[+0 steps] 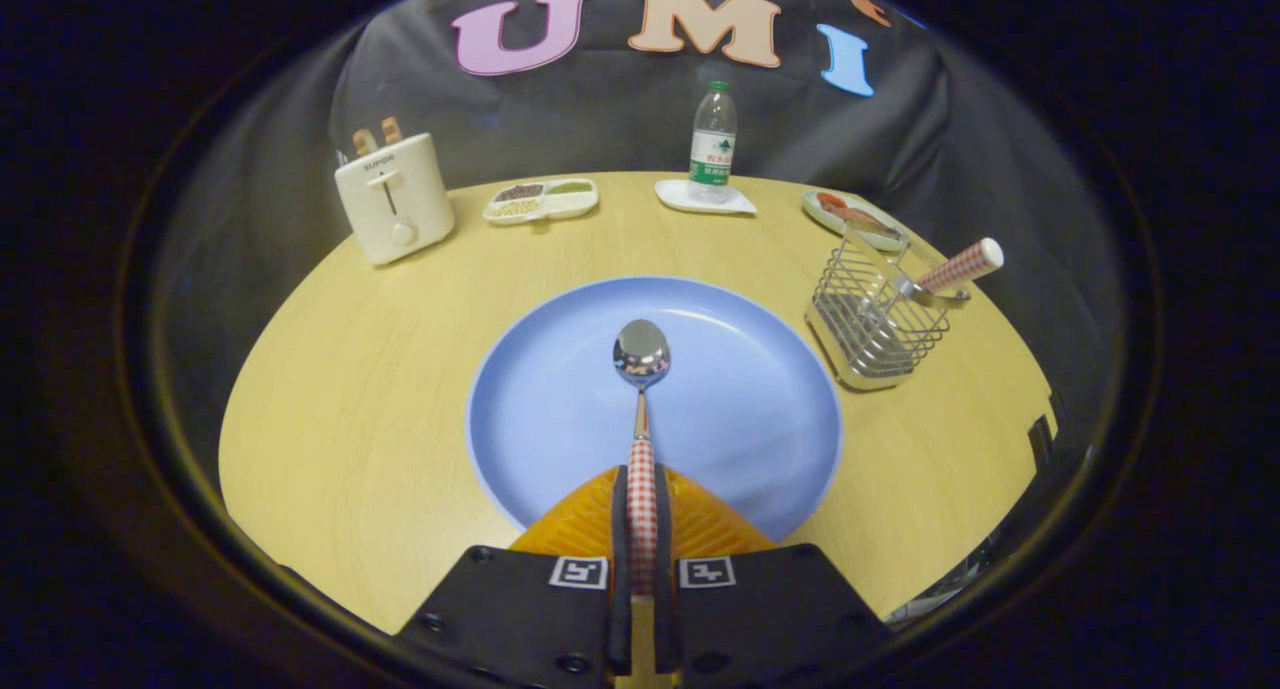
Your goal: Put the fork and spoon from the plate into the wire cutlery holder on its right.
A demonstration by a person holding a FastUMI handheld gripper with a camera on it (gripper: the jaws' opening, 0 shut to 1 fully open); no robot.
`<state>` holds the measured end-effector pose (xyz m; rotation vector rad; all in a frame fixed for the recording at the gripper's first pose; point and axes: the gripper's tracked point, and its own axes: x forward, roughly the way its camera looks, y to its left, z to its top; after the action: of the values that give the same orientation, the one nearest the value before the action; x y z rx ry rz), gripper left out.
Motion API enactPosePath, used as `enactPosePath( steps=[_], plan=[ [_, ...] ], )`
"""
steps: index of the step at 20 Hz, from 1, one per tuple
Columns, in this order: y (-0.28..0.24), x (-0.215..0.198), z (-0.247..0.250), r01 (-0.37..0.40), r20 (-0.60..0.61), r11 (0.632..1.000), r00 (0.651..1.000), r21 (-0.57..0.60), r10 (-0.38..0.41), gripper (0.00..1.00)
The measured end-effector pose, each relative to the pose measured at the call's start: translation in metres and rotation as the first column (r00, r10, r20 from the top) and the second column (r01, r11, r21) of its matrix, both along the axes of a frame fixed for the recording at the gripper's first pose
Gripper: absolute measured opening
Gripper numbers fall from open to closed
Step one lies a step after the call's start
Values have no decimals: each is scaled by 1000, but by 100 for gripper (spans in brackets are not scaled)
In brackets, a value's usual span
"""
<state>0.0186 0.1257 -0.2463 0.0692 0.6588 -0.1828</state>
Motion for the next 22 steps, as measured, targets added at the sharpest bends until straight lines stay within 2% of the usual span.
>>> enactPosePath(
  steps=[7, 13, 17, 22],
  plan=[
    [0, -3, 9, 3, -20, 998, 1000, -62, -4, 12],
    [-5, -8, 36, 20, -59, 994, 998, -111, -26, 12],
    [-15, -7, 67, 69, -67, 993, 995, -96, -76, 12],
    [-43, -4, 107, 172, -109, 981, 978, -84, -181, 12]
  ],
)
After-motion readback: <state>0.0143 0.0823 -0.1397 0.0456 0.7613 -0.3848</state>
